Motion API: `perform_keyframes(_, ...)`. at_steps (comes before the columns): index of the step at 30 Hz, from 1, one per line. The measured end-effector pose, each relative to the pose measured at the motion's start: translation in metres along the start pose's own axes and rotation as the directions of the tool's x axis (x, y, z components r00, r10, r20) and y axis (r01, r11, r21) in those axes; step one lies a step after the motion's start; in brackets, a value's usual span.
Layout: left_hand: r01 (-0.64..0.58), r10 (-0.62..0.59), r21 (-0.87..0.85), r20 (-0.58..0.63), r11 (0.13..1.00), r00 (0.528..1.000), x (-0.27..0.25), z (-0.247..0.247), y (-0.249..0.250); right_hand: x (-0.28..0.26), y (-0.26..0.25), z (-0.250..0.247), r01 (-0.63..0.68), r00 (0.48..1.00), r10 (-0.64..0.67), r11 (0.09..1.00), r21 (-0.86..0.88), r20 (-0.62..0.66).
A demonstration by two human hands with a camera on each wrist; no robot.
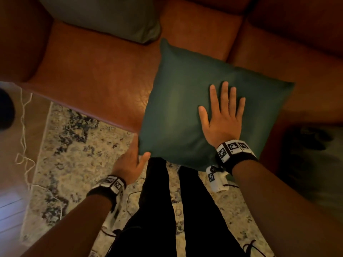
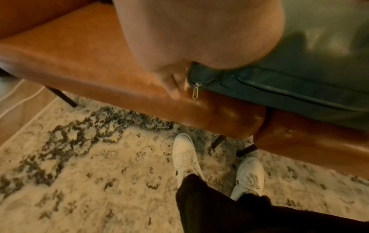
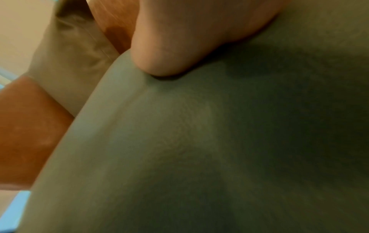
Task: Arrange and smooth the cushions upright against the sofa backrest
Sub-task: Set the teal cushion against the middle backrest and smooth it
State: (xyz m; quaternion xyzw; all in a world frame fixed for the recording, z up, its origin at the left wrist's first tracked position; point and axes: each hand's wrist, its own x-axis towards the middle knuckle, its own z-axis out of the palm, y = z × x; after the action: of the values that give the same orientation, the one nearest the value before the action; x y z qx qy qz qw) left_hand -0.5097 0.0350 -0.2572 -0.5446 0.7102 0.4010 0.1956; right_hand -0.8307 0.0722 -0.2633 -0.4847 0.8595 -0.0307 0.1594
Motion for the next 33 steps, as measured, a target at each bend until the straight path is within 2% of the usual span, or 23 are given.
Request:
perform_keyframes(2, 0.055, -0.059, 0.099, 0.038, 0.994, 0.998, 0.003, -0.015, -0.004, 0.001, -0.002, -0.007, 0.002, 0.999, -0.003, 1.0, 0.025, 0.04)
perform_keyframes(3, 0.09, -0.093, 0.09, 0.028, 0.992, 0.995, 0.009, -0.025, -0.002, 0.002, -0.001, -0.013, 0.008, 0.998, -0.012, 0.998, 0.066, 0.062)
perform_keyframes(6, 0.147, -0.153, -0.084, -0.072, 0.986, 0.986, 0.03, -0.057, 0.024, 0.001, 0.016, -0.034, 0.003, 0.999, -0.013, 0.978, 0.21, 0.048)
perform_keyframes(8, 0.094, -0.118, -0.153, -0.155, 0.984, 0.981, 0.04, -0.078, 0.061, -0.003, 0.035, -0.042, -0.089, 0.994, 0.1, 0.967, 0.237, -0.035)
perform_keyframes(10, -0.013, -0.041, -0.234, -0.224, 0.972, 0.974, 0.053, -0.097, 0.1, -0.004, 0.058, -0.044, -0.249, 0.958, 0.28, 0.918, 0.31, -0.061)
perform_keyframes(12, -0.051, -0.016, -0.227, -0.285, 0.973, 0.958, 0.071, -0.107, 0.131, -0.005, 0.079, -0.042, -0.419, 0.887, 0.462, 0.801, 0.428, 0.006)
perform_keyframes(13, -0.047, -0.018, -0.211, -0.297, 0.976, 0.955, 0.079, -0.11, 0.142, -0.006, 0.088, -0.04, -0.496, 0.84, 0.539, 0.71, 0.5, 0.068)
perform_keyframes(15, -0.048, -0.016, -0.21, -0.291, 0.977, 0.957, 0.095, -0.113, 0.157, -0.009, 0.094, -0.041, -0.648, 0.712, 0.653, 0.471, 0.599, 0.257)
perform_keyframes(16, -0.008, -0.053, -0.228, -0.258, 0.974, 0.965, 0.099, -0.116, 0.166, -0.009, 0.095, -0.042, -0.708, 0.647, 0.68, 0.367, 0.603, 0.345)
perform_keyframes(17, 0.039, -0.098, -0.254, -0.224, 0.966, 0.97, 0.1, -0.117, 0.176, -0.008, 0.095, -0.044, -0.745, 0.605, 0.682, 0.301, 0.596, 0.411)
perform_keyframes(19, 0.046, -0.109, -0.291, -0.204, 0.956, 0.973, 0.103, -0.12, 0.195, -0.005, 0.091, -0.056, -0.768, 0.579, 0.662, 0.247, 0.591, 0.476)
perform_keyframes(21, 0.051, -0.104, -0.253, -0.203, 0.966, 0.974, 0.094, -0.132, 0.215, 0.001, 0.09, -0.072, -0.747, 0.584, 0.671, 0.224, 0.626, 0.457)
perform_keyframes(23, -0.006, -0.067, -0.252, -0.281, 0.968, 0.957, 0.1, -0.145, 0.226, 0.011, 0.093, -0.085, -0.69, 0.609, 0.677, 0.197, 0.696, 0.413)
perform_keyframes(24, -0.062, -0.026, -0.284, -0.294, 0.957, 0.956, 0.109, -0.156, 0.232, 0.017, 0.092, -0.097, -0.645, 0.616, 0.687, 0.158, 0.748, 0.386)
perform_keyframes(25, -0.079, -0.015, -0.362, -0.25, 0.929, 0.968, 0.12, -0.166, 0.236, 0.024, 0.094, -0.108, -0.588, 0.583, 0.714, 0.042, 0.807, 0.388)
perform_keyframes(26, -0.083, -0.005, -0.496, -0.174, 0.864, 0.985, 0.13, -0.175, 0.24, 0.03, 0.095, -0.121, -0.492, 0.571, 0.707, -0.112, 0.864, 0.417)
perform_keyframes(27, -0.11, 0.037, -0.627, -0.128, 0.772, 0.991, 0.139, -0.182, 0.245, 0.037, 0.099, -0.135, -0.367, 0.622, 0.666, -0.217, 0.905, 0.411)
perform_keyframes(28, -0.189, 0.109, -0.682, -0.158, 0.707, 0.981, 0.138, -0.194, 0.254, 0.041, 0.103, -0.152, -0.253, 0.682, 0.641, -0.245, 0.936, 0.352)
perform_keyframes(29, -0.238, 0.128, -0.739, -0.203, 0.631, 0.971, 0.123, -0.206, 0.272, 0.044, 0.109, -0.166, -0.149, 0.7, 0.658, -0.246, 0.958, 0.278)
perform_keyframes(30, -0.259, 0.119, -0.793, -0.233, 0.552, 0.965, 0.108, -0.218, 0.288, 0.042, 0.114, -0.178, -0.083, 0.669, 0.71, -0.222, 0.972, 0.219)
perform_keyframes(31, -0.254, 0.129, -0.842, -0.219, 0.476, 0.967, 0.096, -0.228, 0.295, 0.033, 0.115, -0.182, -0.079, 0.677, 0.696, -0.256, 0.964, 0.24)
perform_keyframes(33, -0.217, 0.177, -0.928, -0.169, 0.302, 0.97, 0.088, -0.242, 0.277, 0.018, 0.134, -0.178, -0.074, 0.732, 0.615, -0.357, 0.931, 0.294)
